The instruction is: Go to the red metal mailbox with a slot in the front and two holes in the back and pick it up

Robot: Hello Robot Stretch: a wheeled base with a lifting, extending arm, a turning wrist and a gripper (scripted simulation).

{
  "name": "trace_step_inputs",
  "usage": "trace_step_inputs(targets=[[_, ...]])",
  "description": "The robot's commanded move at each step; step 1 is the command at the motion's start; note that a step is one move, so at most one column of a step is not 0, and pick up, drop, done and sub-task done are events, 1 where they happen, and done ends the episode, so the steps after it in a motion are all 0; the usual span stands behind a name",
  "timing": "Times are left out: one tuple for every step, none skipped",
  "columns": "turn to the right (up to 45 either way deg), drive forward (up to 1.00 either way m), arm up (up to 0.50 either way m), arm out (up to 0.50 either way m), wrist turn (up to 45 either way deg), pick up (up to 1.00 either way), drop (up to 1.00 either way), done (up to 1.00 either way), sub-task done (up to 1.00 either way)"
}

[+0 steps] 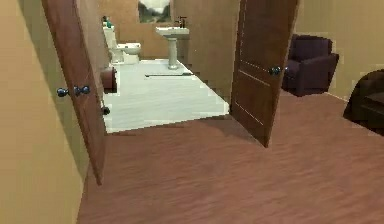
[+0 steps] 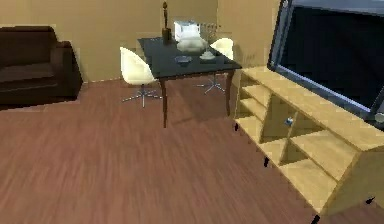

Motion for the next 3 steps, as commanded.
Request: trace_step_inputs(targets=[[-3.0,0.00,0.00,0.00,0.0,0.00,0.00,0.00,0.00],[0.0,1.00,0.00,0.00,0.0,0.00,0.00,0.00,0.00],[0.0,0.40,0.00,0.00,0.0,0.00,0.00,0.00,0.00]])
